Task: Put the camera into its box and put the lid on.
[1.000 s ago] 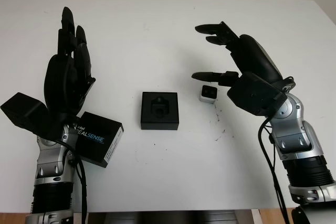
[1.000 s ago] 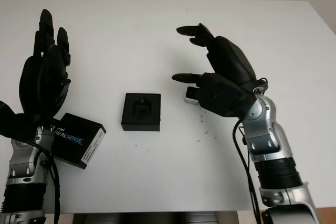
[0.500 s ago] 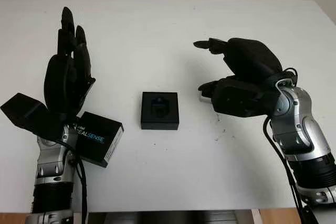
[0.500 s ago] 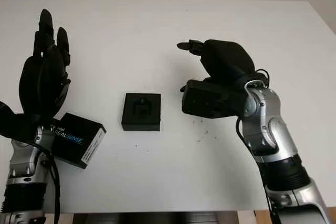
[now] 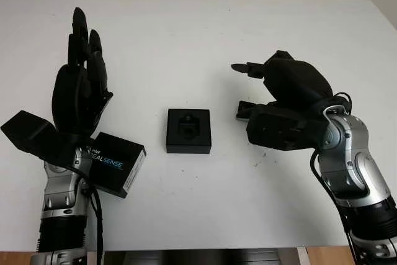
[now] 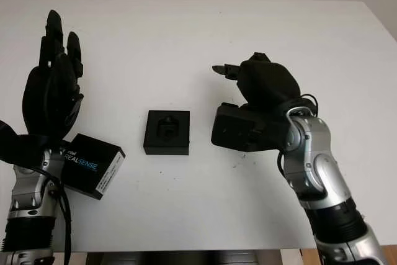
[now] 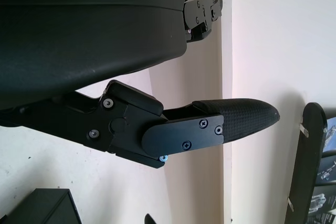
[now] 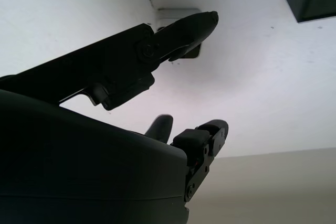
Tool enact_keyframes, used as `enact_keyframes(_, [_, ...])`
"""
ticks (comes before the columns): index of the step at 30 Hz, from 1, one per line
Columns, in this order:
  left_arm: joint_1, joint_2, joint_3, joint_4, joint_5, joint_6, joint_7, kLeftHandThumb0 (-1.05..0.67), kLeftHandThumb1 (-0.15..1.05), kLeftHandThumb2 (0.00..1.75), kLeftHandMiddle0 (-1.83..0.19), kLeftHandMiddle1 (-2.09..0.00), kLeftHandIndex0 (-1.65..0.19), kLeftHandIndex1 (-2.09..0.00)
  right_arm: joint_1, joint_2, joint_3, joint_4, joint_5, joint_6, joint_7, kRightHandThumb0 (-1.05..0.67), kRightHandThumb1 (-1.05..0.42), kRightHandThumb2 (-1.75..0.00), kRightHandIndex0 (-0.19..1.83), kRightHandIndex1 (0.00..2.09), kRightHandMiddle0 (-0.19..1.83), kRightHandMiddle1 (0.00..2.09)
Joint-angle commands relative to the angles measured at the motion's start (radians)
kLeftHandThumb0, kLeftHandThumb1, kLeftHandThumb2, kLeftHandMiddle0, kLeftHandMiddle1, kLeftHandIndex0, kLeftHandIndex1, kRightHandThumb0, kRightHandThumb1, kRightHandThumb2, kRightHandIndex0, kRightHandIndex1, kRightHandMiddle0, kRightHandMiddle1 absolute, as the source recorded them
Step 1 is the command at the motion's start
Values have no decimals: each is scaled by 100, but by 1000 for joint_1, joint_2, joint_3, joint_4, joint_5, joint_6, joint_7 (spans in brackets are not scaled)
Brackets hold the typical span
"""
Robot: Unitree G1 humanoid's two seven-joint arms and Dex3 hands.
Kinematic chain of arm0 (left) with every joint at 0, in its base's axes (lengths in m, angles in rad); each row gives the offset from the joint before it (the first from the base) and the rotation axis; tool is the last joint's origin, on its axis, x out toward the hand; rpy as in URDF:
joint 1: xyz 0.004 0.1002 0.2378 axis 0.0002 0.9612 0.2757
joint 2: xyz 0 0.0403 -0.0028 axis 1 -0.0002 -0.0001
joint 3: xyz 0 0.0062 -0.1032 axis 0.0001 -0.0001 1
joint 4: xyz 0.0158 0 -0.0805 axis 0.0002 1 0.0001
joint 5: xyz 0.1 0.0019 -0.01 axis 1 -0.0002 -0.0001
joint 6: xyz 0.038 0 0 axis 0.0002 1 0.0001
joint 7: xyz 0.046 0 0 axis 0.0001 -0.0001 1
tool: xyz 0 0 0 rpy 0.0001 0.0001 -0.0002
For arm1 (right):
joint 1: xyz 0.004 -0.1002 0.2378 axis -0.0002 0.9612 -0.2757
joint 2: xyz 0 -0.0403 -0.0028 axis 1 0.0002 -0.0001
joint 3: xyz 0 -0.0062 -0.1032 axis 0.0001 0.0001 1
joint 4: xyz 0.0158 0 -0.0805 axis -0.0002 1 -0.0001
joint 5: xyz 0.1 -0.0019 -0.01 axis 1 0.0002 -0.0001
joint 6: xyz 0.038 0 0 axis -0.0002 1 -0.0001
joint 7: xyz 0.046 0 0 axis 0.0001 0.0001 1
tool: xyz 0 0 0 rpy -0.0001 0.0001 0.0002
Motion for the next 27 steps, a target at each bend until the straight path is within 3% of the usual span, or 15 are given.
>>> enact_keyframes(1, [-9,1,-3,-5,2,-8,-3,-79,105,60,19,0,19,0,21,-17,9,-22,-23,-26,-26,-66,-89,-5,7,36,28,3])
enact_keyframes(2, [-9,2,-3,-5,4,-8,-1,-79,105,61,19,0,19,0,27,-19,9,-23,-32,-35,-36,-67,-90,-6,5,24,23,2])
enact_keyframes(5, [-11,3,0,-6,1,-4,-1,-79,105,60,19,0,19,0,46,-9,4,-28,-50,-51,-76,-69,-91,-6,2,14,20,2])
enact_keyframes(15, [-13,3,1,-5,0,1,2,-80,105,58,19,0,19,0,100,38,2,27,-77,-101,-275,-71,-89,-5,20,17,29,7])
enact_keyframes(27, [-11,11,5,-10,-10,10,-7,-79,105,59,19,0,19,0,115,56,-10,47,-22,-97,-261,-68,-89,-5,23,12,36,10])
